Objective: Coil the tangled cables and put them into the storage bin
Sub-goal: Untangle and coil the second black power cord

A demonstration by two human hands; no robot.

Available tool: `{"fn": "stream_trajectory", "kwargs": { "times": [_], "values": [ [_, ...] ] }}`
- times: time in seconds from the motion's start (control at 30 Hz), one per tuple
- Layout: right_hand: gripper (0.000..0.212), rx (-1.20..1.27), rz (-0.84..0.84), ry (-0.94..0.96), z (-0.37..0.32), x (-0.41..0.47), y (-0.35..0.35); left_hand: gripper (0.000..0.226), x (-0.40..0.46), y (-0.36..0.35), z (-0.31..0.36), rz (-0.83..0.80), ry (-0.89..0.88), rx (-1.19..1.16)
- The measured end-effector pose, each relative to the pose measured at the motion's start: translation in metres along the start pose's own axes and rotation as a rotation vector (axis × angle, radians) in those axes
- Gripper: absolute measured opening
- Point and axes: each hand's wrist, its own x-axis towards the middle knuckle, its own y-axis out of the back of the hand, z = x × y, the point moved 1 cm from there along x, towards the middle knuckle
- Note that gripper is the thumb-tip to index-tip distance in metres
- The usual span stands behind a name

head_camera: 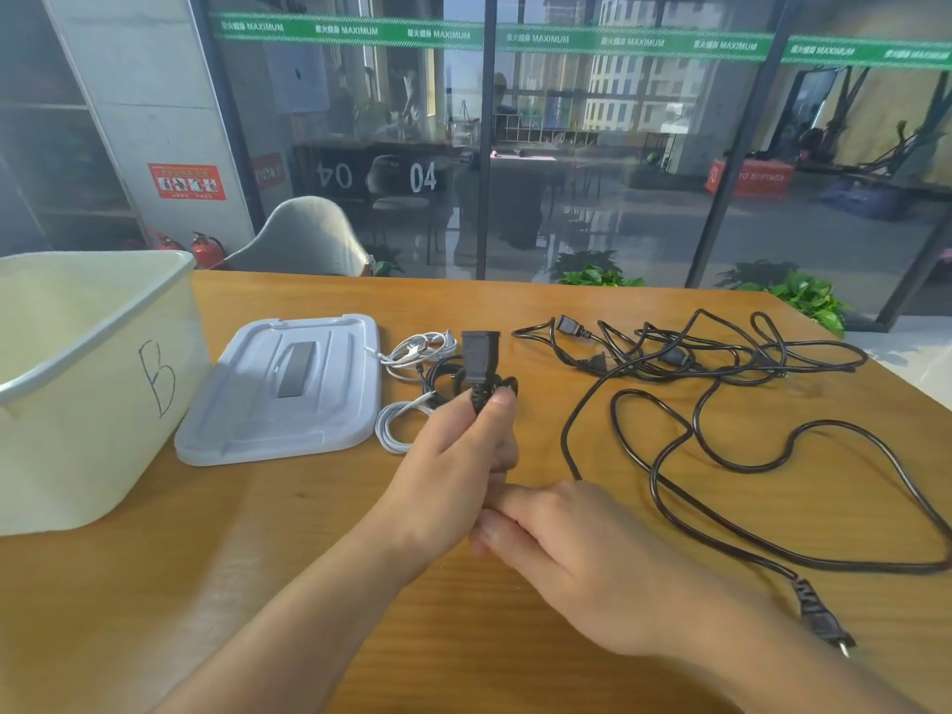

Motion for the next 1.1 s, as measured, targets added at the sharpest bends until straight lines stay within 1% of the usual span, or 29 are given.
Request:
{"fn": "stream_trajectory", "kwargs": {
  "times": [0.07,0.1,0.13,0.2,0.27,0.37,0.43,0.53,0.6,0.67,0.77,0.8,0.9,0.93,1.0,1.07,1.1],
  "values": [
    [0.031,0.079,-0.058,0.019,0.003,0.002,-0.002,0.049,0.001,0.004,0.002,0.018,-0.013,-0.083],
    [0.032,0.122,-0.091,0.027,0.005,0.003,-0.003,0.045,0.000,0.007,0.003,0.015,-0.012,-0.166],
    [0.033,0.150,-0.118,0.034,0.008,0.004,-0.005,0.040,0.000,0.008,0.004,-0.007,-0.006,-0.267],
    [0.035,0.148,-0.149,0.041,0.016,0.007,-0.005,0.032,-0.001,0.008,0.006,-0.117,0.023,-0.426],
    [0.039,0.063,-0.173,0.067,0.023,0.009,-0.004,0.031,-0.003,0.009,0.008,-0.232,0.064,-0.455],
    [0.052,-0.037,-0.186,0.095,0.034,0.011,0.002,0.031,-0.005,0.011,0.013,-0.356,0.112,-0.458],
    [0.058,-0.039,-0.164,0.056,0.045,0.011,0.011,0.030,-0.007,0.015,0.018,-0.427,0.136,-0.497],
    [0.055,-0.033,-0.108,-0.044,0.071,0.009,0.029,0.030,-0.007,0.022,0.023,-0.512,0.179,-0.547],
    [0.058,-0.068,-0.038,-0.117,0.087,0.006,0.043,0.029,-0.007,0.028,0.025,-0.566,0.205,-0.544],
    [0.057,-0.107,0.058,-0.190,0.101,0.000,0.056,0.031,-0.008,0.030,0.026,-0.612,0.234,-0.492],
    [0.055,-0.232,0.225,-0.283,0.109,-0.008,0.069,0.029,-0.008,0.026,0.024,-0.606,0.292,-0.358],
    [0.054,-0.282,0.313,-0.302,0.108,-0.009,0.073,0.028,-0.009,0.023,0.022,-0.591,0.310,-0.292],
    [0.043,-0.408,0.637,-0.297,0.090,-0.007,0.077,0.027,-0.009,0.010,0.015,-0.512,0.345,-0.111],
    [0.040,-0.405,0.719,-0.272,0.081,-0.006,0.075,0.029,-0.009,0.007,0.012,-0.478,0.350,-0.066],
    [0.033,-0.315,0.815,-0.210,0.063,-0.003,0.068,0.029,-0.008,0.002,0.007,-0.402,0.360,-0.014],
    [0.029,-0.179,0.835,-0.161,0.047,-0.001,0.059,0.026,-0.006,-0.001,0.003,-0.328,0.379,-0.042],
    [0.027,-0.111,0.810,-0.145,0.041,-0.001,0.055,0.026,-0.005,-0.001,0.001,-0.298,0.378,-0.071]
  ]
}}
